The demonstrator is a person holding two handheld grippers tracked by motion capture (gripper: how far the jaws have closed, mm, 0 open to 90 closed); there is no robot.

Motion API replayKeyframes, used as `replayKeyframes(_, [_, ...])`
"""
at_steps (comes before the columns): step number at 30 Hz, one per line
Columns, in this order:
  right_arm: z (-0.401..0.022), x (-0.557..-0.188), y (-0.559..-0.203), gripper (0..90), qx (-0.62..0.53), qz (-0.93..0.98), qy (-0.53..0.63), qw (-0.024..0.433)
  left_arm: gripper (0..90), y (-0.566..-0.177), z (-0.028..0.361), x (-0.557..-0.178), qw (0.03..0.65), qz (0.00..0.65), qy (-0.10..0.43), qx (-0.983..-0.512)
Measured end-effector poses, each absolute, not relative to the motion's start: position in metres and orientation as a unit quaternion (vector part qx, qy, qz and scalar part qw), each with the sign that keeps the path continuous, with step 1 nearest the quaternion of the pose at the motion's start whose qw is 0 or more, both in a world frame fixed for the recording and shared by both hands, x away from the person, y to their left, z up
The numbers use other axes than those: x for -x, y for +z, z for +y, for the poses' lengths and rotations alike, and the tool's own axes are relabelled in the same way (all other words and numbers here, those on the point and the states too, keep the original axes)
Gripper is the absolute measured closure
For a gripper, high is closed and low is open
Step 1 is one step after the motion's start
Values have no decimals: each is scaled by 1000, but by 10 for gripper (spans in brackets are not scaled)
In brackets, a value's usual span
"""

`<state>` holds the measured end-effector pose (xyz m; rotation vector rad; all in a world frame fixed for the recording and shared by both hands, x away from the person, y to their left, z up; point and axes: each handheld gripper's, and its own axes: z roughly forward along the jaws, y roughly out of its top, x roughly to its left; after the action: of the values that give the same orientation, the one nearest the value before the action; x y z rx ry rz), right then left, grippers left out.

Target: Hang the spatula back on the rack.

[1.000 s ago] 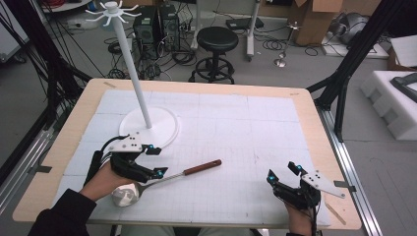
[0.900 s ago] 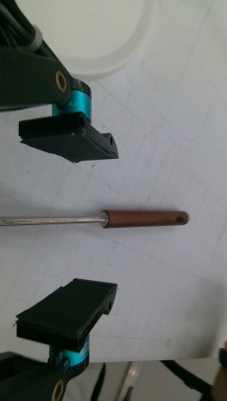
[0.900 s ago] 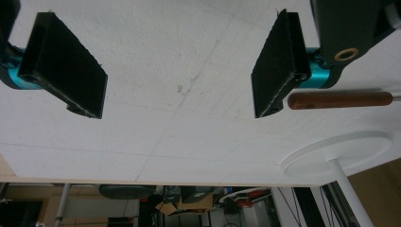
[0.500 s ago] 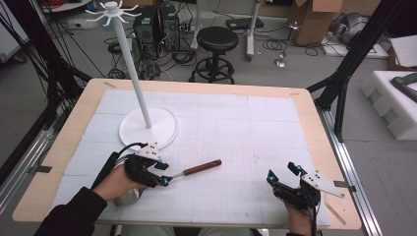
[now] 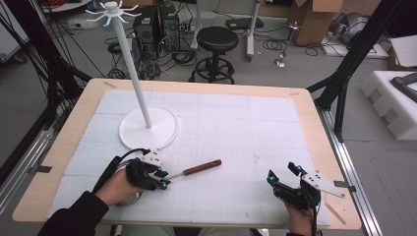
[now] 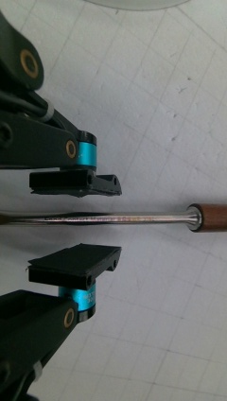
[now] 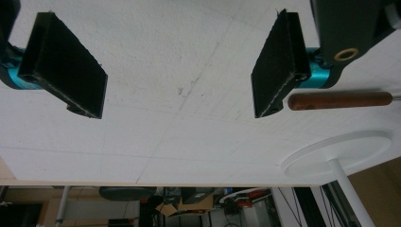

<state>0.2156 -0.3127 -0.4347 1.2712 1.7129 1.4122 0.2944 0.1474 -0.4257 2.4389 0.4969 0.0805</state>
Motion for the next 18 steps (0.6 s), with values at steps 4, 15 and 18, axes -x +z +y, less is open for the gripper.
replayKeyframes(4, [-312,-215,-434,179,-477,641,529,287,705,-426,147,-294,313,192,37,-929])
replayKeyframes(15, [-312,-216,-434,179,-475,643,528,288,750,-423,139,-293,287,191,46,-938])
replayKeyframes(18, [-311,-216,-434,179,-475,643,528,289,783,-422,139,-294,285,192,45,-938])
